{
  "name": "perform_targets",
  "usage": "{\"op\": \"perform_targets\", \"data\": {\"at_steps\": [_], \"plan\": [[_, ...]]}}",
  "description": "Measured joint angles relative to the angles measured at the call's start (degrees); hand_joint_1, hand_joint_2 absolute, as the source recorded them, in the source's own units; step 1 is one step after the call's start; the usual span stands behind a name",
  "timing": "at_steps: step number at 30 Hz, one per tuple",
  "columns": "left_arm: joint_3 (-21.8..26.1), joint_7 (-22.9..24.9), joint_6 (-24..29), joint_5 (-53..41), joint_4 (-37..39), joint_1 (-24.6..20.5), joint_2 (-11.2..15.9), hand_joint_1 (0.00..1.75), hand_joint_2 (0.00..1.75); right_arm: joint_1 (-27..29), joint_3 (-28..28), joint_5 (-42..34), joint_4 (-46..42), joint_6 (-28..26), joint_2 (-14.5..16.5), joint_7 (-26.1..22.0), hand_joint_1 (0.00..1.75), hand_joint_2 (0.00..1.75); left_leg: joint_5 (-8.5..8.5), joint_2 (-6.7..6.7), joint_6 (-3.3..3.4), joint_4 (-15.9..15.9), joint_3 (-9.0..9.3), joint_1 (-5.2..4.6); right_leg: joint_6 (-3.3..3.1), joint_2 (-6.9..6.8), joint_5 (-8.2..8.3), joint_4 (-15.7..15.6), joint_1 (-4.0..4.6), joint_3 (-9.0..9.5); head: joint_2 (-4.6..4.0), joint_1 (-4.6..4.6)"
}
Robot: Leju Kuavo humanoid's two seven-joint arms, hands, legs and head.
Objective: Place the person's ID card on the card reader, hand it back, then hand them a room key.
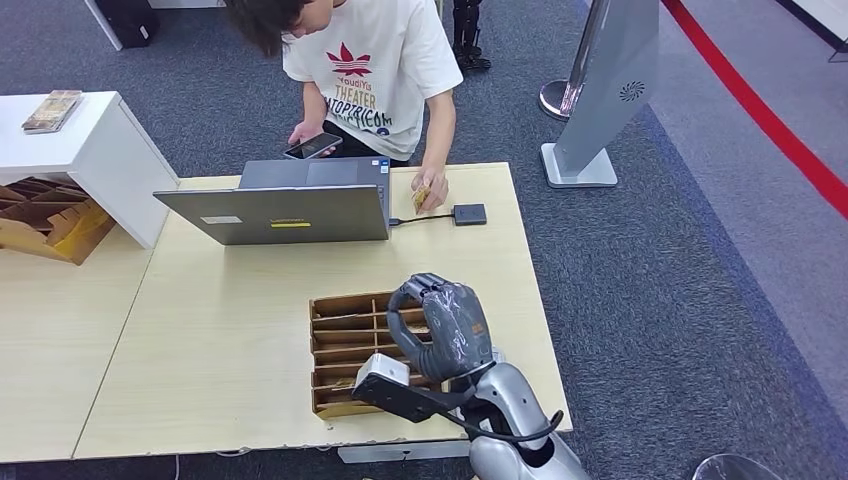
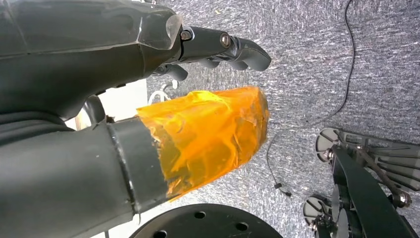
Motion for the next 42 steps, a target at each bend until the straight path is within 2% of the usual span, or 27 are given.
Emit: {"op": "perform_targets", "data": {"at_steps": [19, 26, 30, 35, 42], "plan": [[0.9, -0.2, -0.1, -0.9, 0.0, 0.0, 0.0, 0.00, 0.00, -0.6, 0.0, 1.8, 5.3, 0.4, -0.4, 1.6, 0.94, 1.75, 0.00, 0.00, 0.00, 0.0, 0.00, 0.00, 0.00, 0.00, 0.00, 0.0, 0.00, 0.00, 0.00, 0.00], [1.0, -0.2, -0.2, -1.1, 0.0, -0.1, 0.0, 0.00, 0.00, -0.9, 0.0, 1.8, 6.4, 1.0, -0.4, 2.3, 0.82, 1.75, 0.00, 0.00, 0.00, 0.0, 0.00, 0.00, 0.00, 0.00, 0.00, 0.0, 0.00, 0.00, 0.00, 0.00], [1.2, -0.2, -0.3, -1.7, 0.0, -0.1, 0.0, 0.00, 0.00, -1.0, -0.4, 2.2, 7.8, 1.3, -0.4, 2.9, 0.69, 1.75, 0.00, 0.00, 0.00, 0.0, 0.00, 0.00, 0.00, 0.00, 0.00, 0.0, 0.00, 0.00, 0.00, -0.01], [1.9, -0.2, -0.4, -2.2, 0.0, -0.1, 0.0, 0.00, 0.00, -1.2, -1.4, 2.9, 9.8, 1.4, -0.4, 3.5, 0.75, 1.75, 0.00, 0.00, 0.00, 0.0, 0.00, 0.00, 0.00, 0.00, 0.00, 0.0, 0.00, 0.00, 0.00, 0.00], [2.5, -0.2, -0.6, -2.9, 0.0, -0.1, 0.0, 0.00, 0.00, -1.2, -2.4, 3.6, 11.6, 1.6, -0.4, 4.0, 0.90, 1.75, 0.00, 0.00, 0.00, 0.0, 0.01, 0.00, 0.00, 0.00, 0.01, 0.0, 0.00, 0.00, 0.00, -0.01]]}}
